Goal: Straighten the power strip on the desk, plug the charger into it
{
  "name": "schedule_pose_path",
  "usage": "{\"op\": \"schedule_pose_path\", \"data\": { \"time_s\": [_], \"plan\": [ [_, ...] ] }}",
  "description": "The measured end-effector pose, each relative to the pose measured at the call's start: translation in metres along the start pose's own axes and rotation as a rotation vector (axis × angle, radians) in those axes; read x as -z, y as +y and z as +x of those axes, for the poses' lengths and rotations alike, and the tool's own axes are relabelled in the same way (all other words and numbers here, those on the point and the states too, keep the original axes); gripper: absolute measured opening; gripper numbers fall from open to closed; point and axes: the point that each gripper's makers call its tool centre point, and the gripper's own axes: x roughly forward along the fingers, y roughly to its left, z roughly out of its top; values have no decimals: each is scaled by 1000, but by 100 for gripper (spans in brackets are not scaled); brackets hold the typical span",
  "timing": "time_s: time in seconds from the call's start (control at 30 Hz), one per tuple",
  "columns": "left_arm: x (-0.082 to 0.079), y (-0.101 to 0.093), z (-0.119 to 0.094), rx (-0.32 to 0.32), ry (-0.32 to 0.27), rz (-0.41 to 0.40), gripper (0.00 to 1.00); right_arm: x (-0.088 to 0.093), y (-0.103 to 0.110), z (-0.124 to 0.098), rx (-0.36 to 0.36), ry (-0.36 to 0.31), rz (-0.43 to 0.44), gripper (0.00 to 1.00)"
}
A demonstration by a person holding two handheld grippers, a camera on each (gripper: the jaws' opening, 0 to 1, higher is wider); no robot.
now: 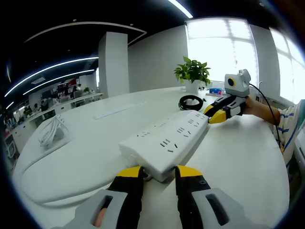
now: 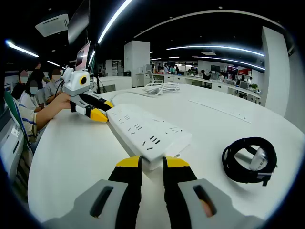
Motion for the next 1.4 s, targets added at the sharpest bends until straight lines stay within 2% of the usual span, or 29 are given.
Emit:
{"op": "schedule_pose_path", "data": {
  "time_s": [1.4],
  "plan": [
    [1, -23, 1, 45, 2, -4, 26, 10, 5, -22, 9, 15, -19, 16]
  ]
}}
